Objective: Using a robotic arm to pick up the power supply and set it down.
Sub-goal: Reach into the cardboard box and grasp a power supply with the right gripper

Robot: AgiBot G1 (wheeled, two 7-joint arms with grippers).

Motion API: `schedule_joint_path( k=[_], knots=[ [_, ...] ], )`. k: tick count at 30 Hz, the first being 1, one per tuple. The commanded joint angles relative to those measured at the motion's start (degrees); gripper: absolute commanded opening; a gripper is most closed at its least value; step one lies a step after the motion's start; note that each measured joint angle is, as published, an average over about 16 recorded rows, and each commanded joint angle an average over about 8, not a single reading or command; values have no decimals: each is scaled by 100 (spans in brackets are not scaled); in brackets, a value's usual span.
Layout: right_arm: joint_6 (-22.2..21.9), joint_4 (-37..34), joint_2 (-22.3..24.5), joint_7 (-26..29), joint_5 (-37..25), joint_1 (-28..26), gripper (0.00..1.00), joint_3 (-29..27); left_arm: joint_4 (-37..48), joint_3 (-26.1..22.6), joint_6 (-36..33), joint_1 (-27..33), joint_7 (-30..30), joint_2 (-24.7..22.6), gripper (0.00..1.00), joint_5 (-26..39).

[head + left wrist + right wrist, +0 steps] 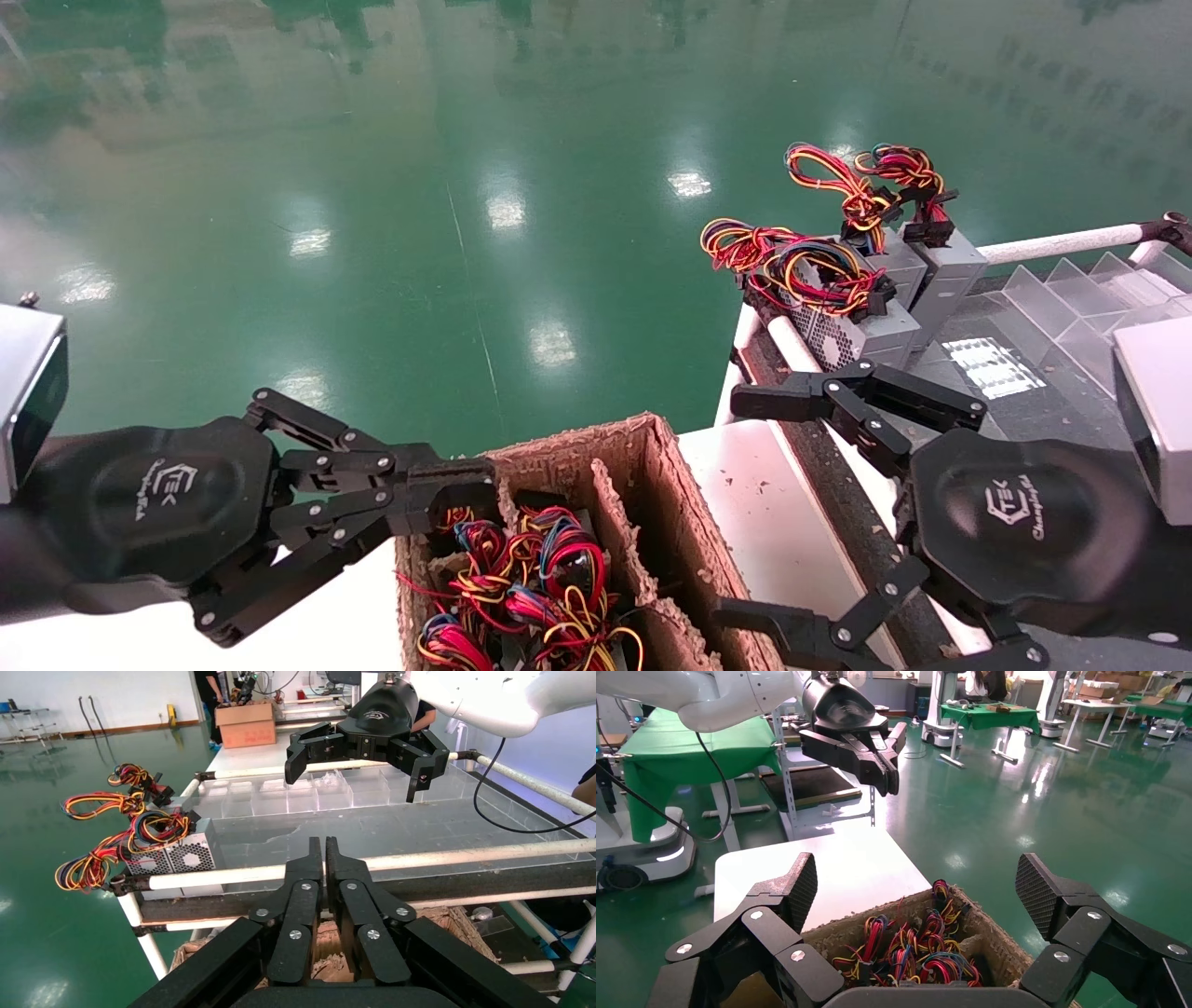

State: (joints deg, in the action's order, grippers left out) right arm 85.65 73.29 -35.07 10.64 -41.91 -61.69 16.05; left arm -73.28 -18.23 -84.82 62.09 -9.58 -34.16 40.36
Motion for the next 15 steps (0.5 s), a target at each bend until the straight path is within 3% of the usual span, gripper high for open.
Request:
schedule_joint_path(
  k=[1,7,15],
  knots=[
    [0,0,0,0,0,0,100,0,0,0,0,0,0,0,25,0],
    [1,4,1,1,1,2,100,0,0,0,0,0,0,0,100,0],
    [-6,-22,13,5,-29,7,100,11,1,0,-1,1,1,0,100,0]
  ],
)
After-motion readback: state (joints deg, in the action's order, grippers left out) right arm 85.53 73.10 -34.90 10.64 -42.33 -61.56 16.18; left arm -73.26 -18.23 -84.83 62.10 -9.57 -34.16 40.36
